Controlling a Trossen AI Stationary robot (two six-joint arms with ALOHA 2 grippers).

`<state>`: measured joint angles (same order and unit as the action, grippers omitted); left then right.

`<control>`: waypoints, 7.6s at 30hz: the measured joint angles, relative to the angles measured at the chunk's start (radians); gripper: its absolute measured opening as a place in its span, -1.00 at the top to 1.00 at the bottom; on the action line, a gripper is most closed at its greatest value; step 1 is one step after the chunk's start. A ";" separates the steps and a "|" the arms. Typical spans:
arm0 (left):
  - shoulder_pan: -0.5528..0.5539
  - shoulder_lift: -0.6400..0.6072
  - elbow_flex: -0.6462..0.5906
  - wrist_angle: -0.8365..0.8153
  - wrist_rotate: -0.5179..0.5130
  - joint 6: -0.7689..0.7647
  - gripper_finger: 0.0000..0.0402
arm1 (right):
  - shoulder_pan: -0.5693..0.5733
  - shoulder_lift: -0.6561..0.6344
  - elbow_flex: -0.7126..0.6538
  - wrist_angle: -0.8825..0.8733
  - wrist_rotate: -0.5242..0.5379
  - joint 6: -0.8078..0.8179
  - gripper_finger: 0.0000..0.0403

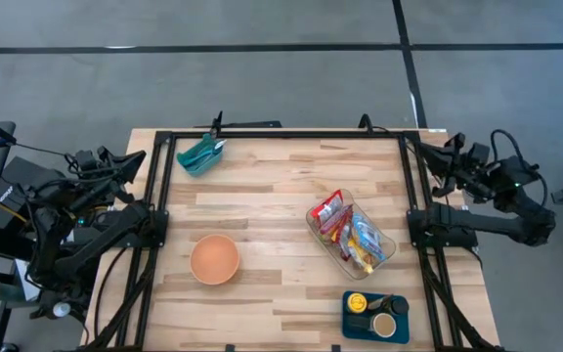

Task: Pick & Place Food Item
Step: Return to Home Position

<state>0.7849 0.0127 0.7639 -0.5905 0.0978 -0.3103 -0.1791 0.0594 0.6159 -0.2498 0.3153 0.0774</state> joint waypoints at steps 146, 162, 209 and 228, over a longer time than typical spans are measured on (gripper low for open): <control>0.000 0.171 -0.758 0.741 0.150 0.119 1.00 | 0.000 -0.045 -0.610 0.308 0.000 -0.164 1.00; 0.000 0.172 -0.758 0.741 0.150 0.119 1.00 | 0.000 -0.045 -0.610 0.308 0.000 -0.164 1.00; 0.000 0.172 -0.758 0.741 0.150 0.119 1.00 | 0.000 -0.045 -0.610 0.308 0.000 -0.164 1.00; 0.000 0.172 -0.758 0.741 0.150 0.119 1.00 | 0.000 -0.046 -0.610 0.308 0.000 -0.164 1.00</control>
<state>0.7848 0.1844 0.0059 0.1509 0.2478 -0.1917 -0.1794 0.0139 0.0063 0.0578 0.3157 -0.0868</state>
